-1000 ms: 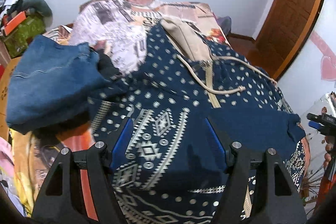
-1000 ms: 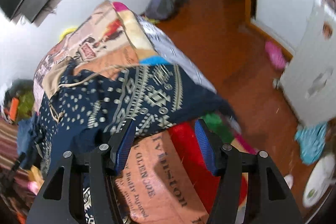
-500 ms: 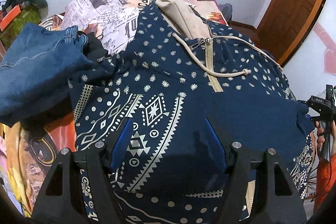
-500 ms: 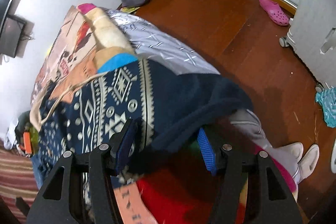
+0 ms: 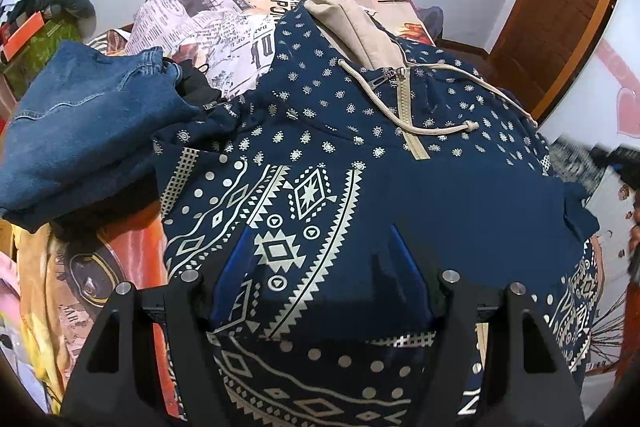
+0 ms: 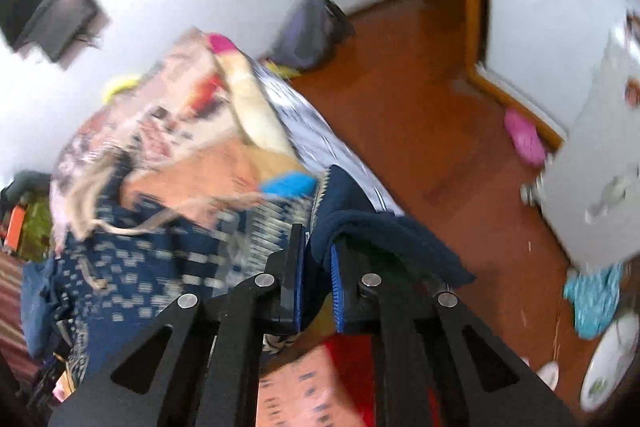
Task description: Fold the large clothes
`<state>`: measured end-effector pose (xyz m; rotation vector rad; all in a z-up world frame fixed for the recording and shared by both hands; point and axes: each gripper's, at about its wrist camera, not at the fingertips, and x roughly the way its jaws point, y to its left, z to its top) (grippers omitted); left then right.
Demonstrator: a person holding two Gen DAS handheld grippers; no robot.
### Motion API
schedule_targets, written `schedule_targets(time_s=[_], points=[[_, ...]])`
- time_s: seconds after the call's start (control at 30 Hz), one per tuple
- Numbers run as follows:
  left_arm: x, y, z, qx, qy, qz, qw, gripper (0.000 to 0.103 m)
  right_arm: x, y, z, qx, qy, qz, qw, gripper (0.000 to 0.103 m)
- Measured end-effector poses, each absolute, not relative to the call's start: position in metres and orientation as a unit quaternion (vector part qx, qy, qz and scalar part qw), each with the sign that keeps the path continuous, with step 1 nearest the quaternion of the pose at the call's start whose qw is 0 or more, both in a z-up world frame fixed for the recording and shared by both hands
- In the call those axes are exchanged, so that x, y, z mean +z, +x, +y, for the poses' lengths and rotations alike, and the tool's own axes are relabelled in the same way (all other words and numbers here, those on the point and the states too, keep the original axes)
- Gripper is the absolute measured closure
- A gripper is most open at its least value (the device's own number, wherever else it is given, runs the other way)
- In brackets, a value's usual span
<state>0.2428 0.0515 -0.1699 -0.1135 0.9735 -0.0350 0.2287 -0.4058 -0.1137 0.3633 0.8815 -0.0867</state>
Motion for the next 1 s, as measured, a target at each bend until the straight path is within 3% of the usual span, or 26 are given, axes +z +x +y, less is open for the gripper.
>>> schedule_targets(time_s=[0.27, 0.67, 0.9, 0.93, 1.0], points=[[-0.164, 0.229, 0.054, -0.023, -0.060, 0.457, 0.887, 0.035, -0.042, 0.200, -0.325, 0.080, 0.102, 0.366, 0.921, 0.093], [-0.162, 0.204, 0.056, -0.032, -0.043, 0.457, 0.888, 0.035, -0.103, 0.186, -0.236, 0.171, 0.068, 0.458, 0.869, 0.093], [-0.159, 0.195, 0.057, -0.028, -0.031, 0.453, 0.890, 0.035, -0.088, 0.183, -0.258, 0.135, 0.089, 0.444, 0.881, 0.093], [-0.159, 0.196, 0.057, -0.027, -0.033, 0.452, 0.891, 0.035, -0.085, 0.183, -0.263, 0.128, 0.097, 0.442, 0.883, 0.092], [-0.158, 0.198, 0.056, -0.025, -0.037, 0.451, 0.891, 0.035, -0.081, 0.185, -0.280, 0.110, 0.116, 0.439, 0.884, 0.080]])
